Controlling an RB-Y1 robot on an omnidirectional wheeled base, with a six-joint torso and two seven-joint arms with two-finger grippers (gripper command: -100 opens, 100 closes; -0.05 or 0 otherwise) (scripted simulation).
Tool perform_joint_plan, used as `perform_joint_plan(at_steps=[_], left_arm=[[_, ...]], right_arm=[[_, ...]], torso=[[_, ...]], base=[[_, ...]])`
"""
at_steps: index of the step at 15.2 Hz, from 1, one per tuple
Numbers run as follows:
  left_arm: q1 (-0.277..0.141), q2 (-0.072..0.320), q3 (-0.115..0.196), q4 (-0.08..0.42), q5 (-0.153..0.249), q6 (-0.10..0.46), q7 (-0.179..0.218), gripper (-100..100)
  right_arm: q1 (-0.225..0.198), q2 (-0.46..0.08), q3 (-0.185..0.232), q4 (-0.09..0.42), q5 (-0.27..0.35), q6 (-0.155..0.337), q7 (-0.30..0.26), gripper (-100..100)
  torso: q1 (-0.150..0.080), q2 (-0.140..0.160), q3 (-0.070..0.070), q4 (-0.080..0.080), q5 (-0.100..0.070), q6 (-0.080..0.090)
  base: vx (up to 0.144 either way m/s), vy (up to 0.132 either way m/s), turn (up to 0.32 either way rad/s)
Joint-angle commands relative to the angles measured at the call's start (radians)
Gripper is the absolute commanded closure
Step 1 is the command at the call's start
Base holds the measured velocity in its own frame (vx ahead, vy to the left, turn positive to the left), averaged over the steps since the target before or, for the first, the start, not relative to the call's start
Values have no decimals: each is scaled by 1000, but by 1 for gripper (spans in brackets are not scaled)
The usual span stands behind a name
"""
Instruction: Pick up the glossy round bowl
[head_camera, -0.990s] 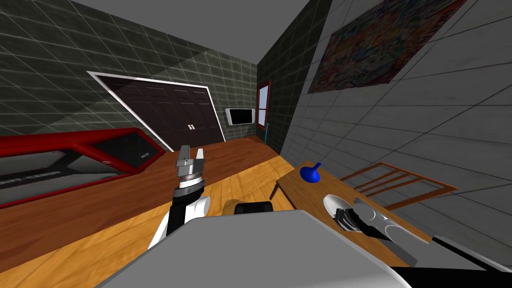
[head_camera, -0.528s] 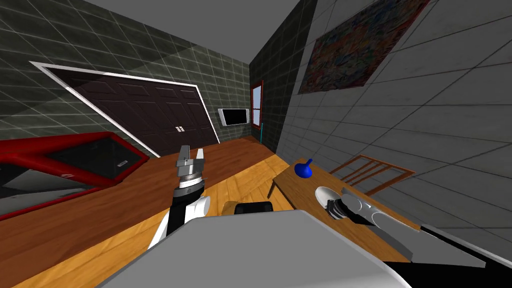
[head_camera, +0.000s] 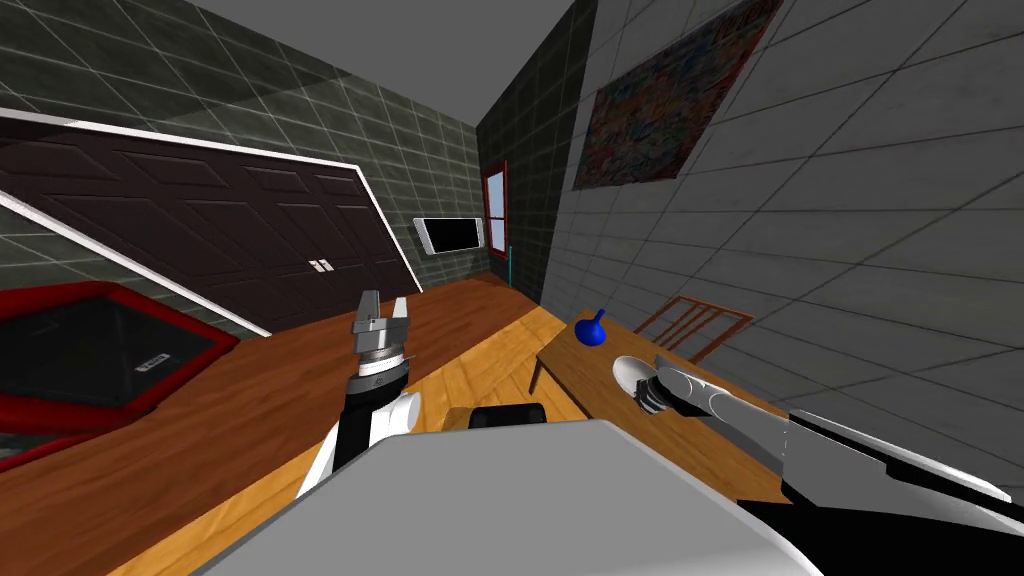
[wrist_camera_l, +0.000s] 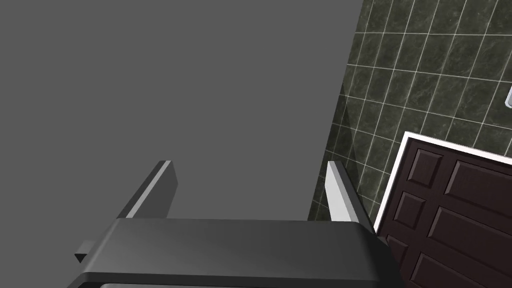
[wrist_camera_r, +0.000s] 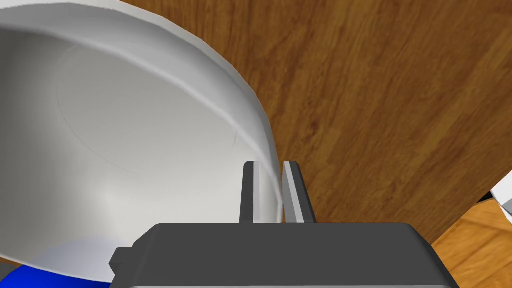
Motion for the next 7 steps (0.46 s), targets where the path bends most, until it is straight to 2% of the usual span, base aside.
perform_joint_plan(at_steps=[1, 2, 3, 4, 5, 7], left_arm=[[0, 0, 0, 0, 0, 0, 0, 0], [0, 0, 0, 0, 0, 0, 0, 0], [0, 0, 0, 0, 0, 0, 0, 0], [0, 0, 0, 0, 0, 0, 0, 0], [0, 0, 0, 0, 0, 0, 0, 0], [0, 0, 0, 0, 0, 0, 0, 0]], right_arm=[[-48, -15, 50, -23, 9, -3, -32, 100], [-48, -15, 69, -23, 9, -3, -32, 100], [-86, -28, 94, -47, 24, -5, -71, 100], [-107, -28, 115, -47, 24, -5, -71, 100], [-107, -28, 137, -47, 24, -5, -71, 100], [-101, -25, 124, -42, 23, -3, -65, 100]], torso=[[0, 0, 0, 0, 0, 0], [0, 0, 0, 0, 0, 0], [1, 0, 0, 0, 0, -1], [1, 0, 0, 0, 0, 0], [1, 0, 0, 0, 1, 0], [1, 0, 0, 0, 1, -1]], base=[[13, -8, -311], [8, -3, -93], [9, -10, -232], [12, -8, -288], [10, -4, -130], [1, -1, 6]])
